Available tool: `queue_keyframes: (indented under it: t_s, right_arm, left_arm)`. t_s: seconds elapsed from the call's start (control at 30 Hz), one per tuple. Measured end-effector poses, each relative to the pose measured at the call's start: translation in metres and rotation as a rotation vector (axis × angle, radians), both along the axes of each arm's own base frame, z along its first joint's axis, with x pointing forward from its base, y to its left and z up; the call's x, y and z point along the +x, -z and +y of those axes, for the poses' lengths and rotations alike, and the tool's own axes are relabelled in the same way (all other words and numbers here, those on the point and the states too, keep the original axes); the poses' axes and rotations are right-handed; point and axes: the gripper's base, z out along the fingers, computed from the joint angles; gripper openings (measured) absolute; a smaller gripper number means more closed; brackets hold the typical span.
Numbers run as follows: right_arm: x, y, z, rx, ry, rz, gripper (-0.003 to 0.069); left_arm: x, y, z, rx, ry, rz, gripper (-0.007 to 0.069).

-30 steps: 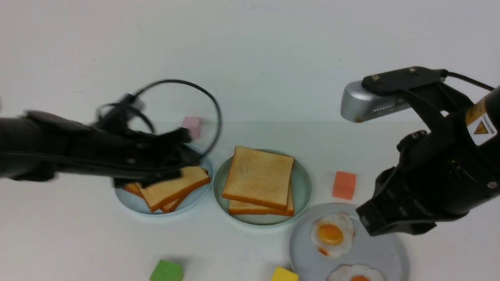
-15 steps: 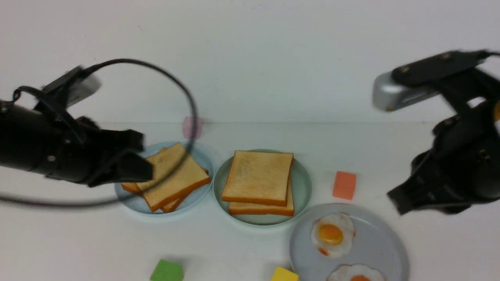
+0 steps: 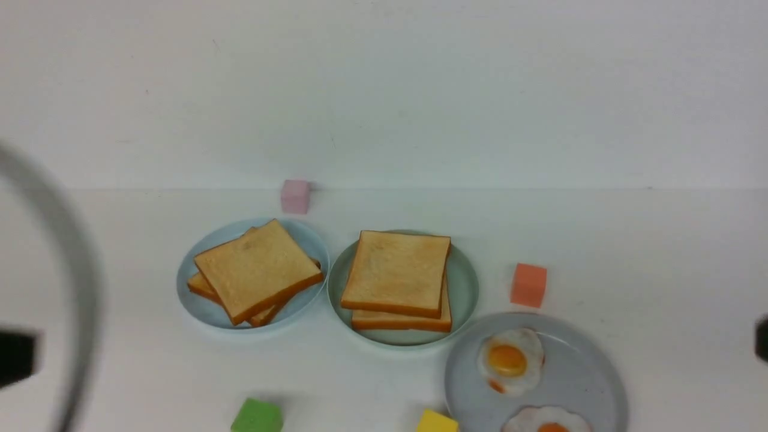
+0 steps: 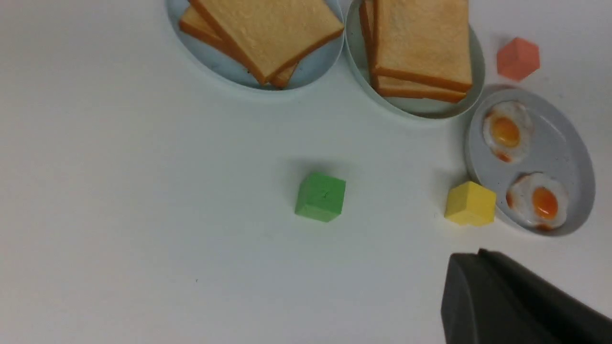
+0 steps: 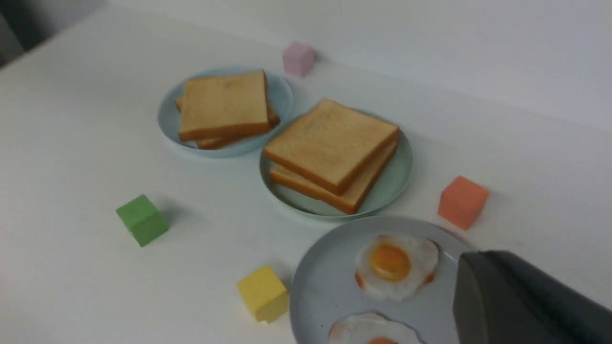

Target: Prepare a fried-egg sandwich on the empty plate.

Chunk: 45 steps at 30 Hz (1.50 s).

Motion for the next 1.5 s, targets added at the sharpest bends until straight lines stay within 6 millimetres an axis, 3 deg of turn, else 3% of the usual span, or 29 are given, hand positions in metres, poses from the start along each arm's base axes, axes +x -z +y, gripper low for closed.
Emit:
queue_keyframes:
  t_s: [0.03,0.1,0.13,0.23,0.3,0.5,1.1,1.23,1.5]
  right_arm:
    - [-0.001,0.002,-0.001,0.004,0.0,-0.003,-0.001]
    - [-0.015,0.027,-0.012,0.045,-0.002,-0.058,-0.001]
    - [-0.016,0.031,-0.013,0.042,-0.002,-0.059,-0.001]
    - [-0.025,0.049,-0.023,0.045,0.005,-0.156,-0.0008]
    - [-0.029,0.051,-0.027,0.045,0.008,-0.221,-0.0008]
    - [-0.034,0.048,-0.031,0.059,0.012,-0.303,-0.0004]
    - [-0.034,0.048,-0.031,0.063,0.012,-0.302,0.0005]
    - [-0.034,0.048,-0.032,0.063,0.012,-0.302,0.0007]
    - [-0.034,0.048,-0.032,0.064,0.012,-0.302,0.0007]
  left_arm:
    - [-0.003,0.001,0.001,-0.002,-0.002,-0.004,-0.0013]
    - [-0.04,0.018,0.014,-0.029,-0.03,-0.041,-0.0013]
    - [-0.042,0.02,0.014,-0.033,-0.031,-0.042,-0.0013]
    - [-0.076,0.048,0.025,-0.091,-0.072,-0.048,-0.0013]
    - [-0.083,0.057,0.027,-0.101,-0.08,-0.038,-0.0013]
    - [-0.079,0.057,0.027,-0.108,-0.093,-0.06,-0.0013]
    - [-0.077,0.056,0.028,-0.107,-0.104,-0.079,-0.0013]
    - [-0.069,0.068,0.028,-0.074,-0.122,-0.069,-0.0013]
    - [-0.044,0.098,0.037,0.046,-0.349,-0.391,-0.001]
